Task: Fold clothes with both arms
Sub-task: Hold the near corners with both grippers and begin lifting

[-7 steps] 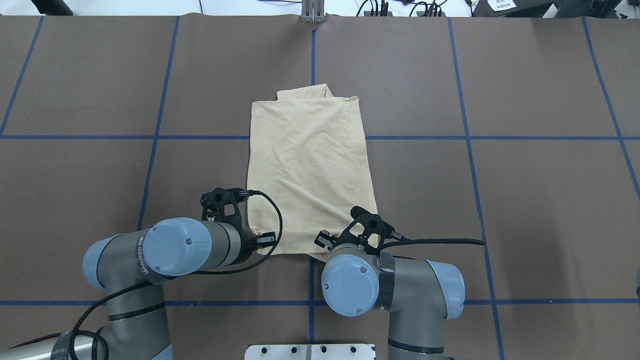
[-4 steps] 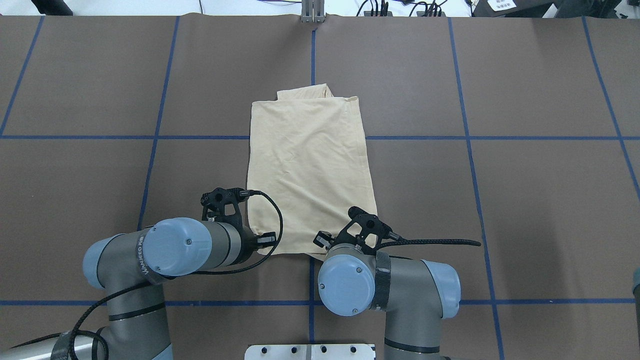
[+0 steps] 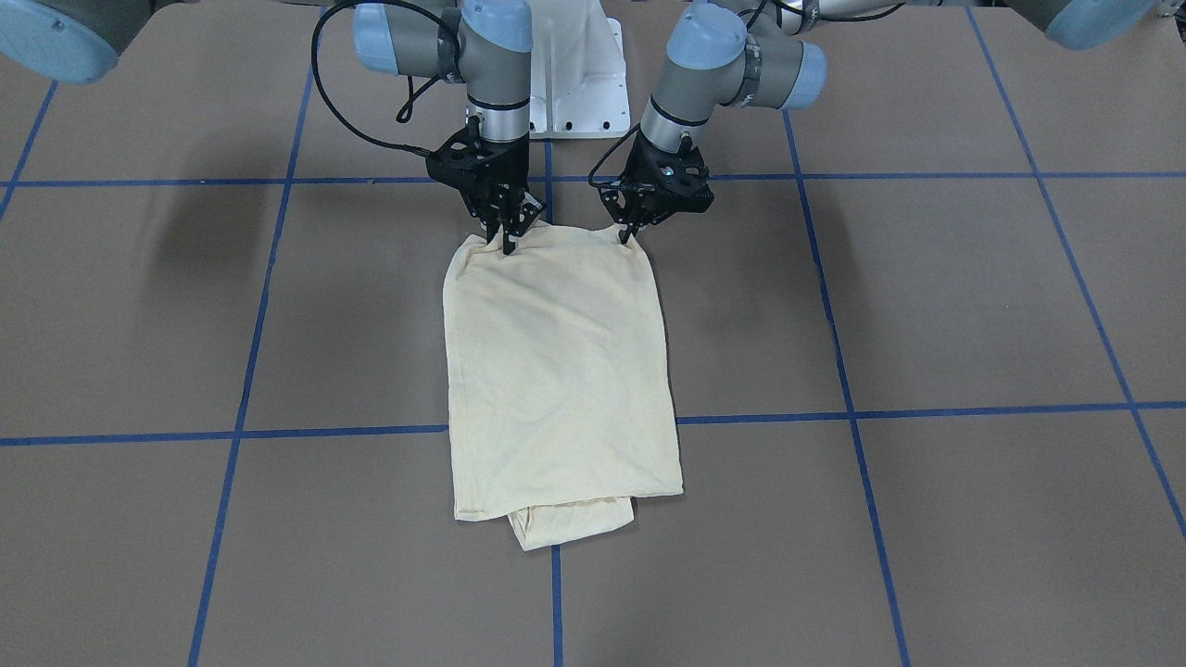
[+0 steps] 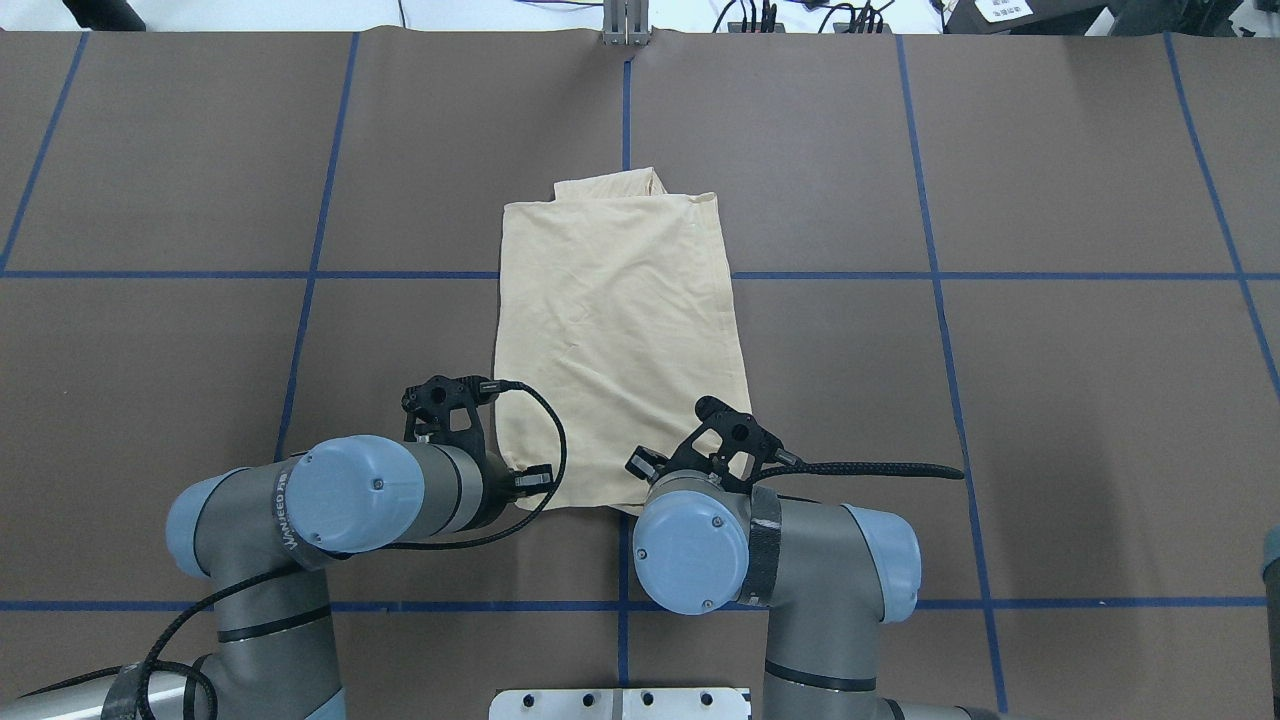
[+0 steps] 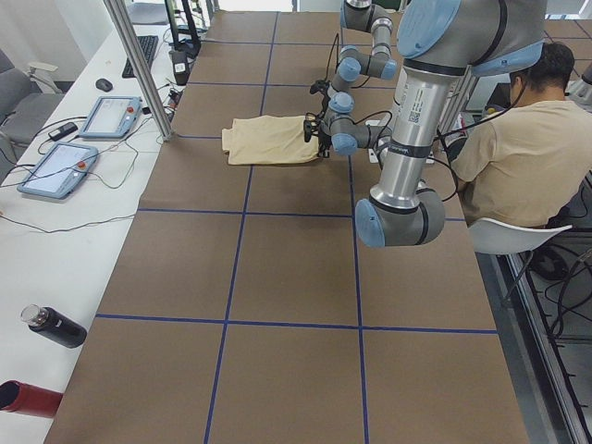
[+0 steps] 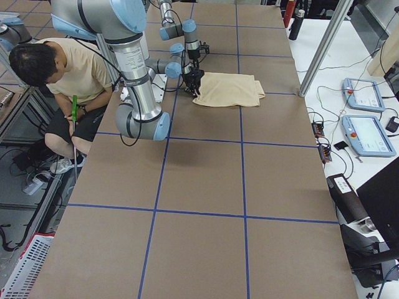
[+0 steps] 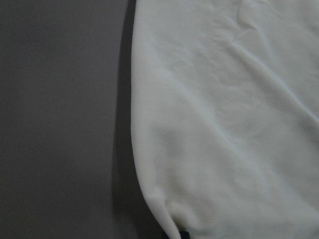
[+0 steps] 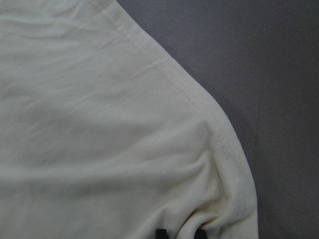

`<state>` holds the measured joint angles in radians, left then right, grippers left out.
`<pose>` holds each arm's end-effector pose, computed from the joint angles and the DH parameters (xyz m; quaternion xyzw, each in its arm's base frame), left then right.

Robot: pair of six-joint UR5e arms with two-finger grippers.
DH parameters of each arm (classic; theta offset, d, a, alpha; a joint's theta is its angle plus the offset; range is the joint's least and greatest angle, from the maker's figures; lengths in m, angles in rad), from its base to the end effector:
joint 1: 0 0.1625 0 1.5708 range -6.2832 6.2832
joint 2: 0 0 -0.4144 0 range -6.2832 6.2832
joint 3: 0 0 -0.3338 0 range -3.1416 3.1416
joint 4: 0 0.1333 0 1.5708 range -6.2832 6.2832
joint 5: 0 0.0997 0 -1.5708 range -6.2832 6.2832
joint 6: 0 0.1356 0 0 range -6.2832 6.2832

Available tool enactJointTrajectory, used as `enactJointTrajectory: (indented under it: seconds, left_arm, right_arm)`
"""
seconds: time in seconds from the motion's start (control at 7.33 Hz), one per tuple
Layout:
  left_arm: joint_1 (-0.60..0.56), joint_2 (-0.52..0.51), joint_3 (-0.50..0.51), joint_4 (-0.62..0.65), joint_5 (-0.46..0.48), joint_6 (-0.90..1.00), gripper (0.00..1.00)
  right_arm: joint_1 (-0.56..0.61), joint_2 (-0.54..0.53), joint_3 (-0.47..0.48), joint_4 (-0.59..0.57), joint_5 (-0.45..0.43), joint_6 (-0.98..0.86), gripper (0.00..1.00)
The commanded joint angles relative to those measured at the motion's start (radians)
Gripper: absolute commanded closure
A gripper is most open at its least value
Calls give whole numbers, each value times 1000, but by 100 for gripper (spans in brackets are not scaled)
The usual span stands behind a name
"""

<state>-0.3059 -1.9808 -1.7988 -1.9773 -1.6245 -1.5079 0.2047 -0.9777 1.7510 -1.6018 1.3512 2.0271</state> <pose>0.5347 -0.3010 0.3256 0.0686 0.4945 -0.0917 0.8616 -0.5871 -0.2882 0.3031 0.0561 -0.3705 0.3382 0.8633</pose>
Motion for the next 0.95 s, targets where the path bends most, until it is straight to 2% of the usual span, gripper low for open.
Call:
enactJointTrajectory:
  seconds: [0.0,0.27,0.41,0.55,0.68,0.82]
  left_arm:
    - [1,-1,-1,0,0,0,100]
    - [1,-1,-2,0,-2,0,100]
    - [-2,2,-31,0,-5,2,100]
    - [-1,13,-84,3,-8,0,100]
    - [10,13,-143,9,-8,-3,100]
    - [45,40,-216,12,-9,-5,100]
  right_arm:
    - [2,1,7,-13,0,-1,100]
    - [4,-4,27,-20,0,-7,100]
    - [2,-19,75,-21,3,-10,100]
    - [-4,-44,132,-45,3,-7,100]
    - [-57,-65,230,-116,-1,-2,100]
    - [-133,-87,334,-182,-44,2,100]
